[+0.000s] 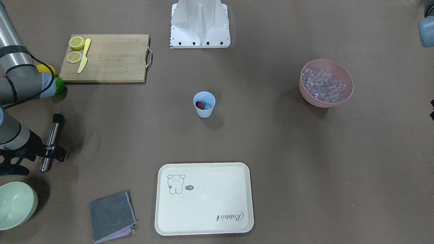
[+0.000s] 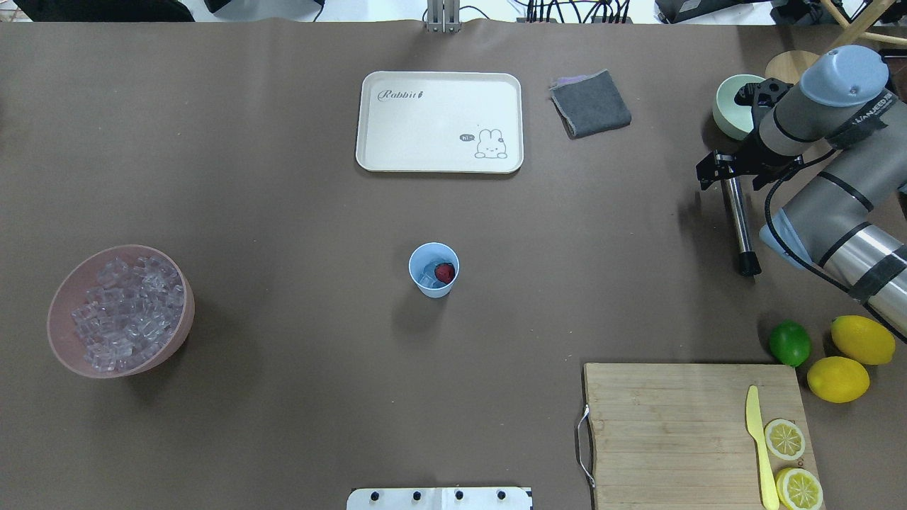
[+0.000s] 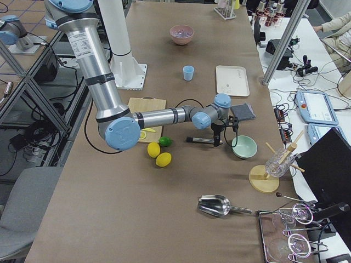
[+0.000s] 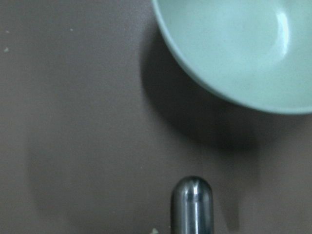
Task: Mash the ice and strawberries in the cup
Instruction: 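Lower the right gripper onto the dark pestle and grasp its top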
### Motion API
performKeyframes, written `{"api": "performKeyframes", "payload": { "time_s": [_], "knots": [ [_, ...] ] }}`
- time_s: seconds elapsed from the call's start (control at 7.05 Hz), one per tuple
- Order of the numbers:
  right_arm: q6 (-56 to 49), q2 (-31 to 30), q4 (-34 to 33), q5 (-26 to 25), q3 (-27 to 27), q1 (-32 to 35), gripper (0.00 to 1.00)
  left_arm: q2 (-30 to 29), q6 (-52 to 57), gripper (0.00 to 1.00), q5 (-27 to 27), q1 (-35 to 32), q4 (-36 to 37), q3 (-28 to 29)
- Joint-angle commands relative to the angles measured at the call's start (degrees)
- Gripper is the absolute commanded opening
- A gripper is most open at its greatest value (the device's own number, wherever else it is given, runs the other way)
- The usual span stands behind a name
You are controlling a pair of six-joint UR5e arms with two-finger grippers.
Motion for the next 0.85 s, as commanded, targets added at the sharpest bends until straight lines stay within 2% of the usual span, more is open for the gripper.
{"api": "performKeyframes", "payload": {
  "time_s": [0.0, 0.14, 0.28, 0.71],
  "knots": [
    [-0.25, -0.63, 0.07, 0.08, -0.07, -0.06, 0.59, 0.01, 0.1, 0.98, 0.0, 0.0, 0.0, -0.06],
    [-0.42, -0.9, 0.07, 0.25, -0.07, -0.06, 0.16, -0.07, 0.1, 0.98, 0.0, 0.0, 0.0, -0.14],
    [-0.43, -1.07, 0.68, 0.08, -0.15, -0.06, 0.0, -0.07, 0.1, 0.98, 0.0, 0.0, 0.0, -0.15],
    [-2.61, 0.76, 0.68, 1.73, 1.5, 3.0, 0.0, -0.07, 0.1, 0.98, 0.0, -0.26, 0.0, -0.15]
  ]
}}
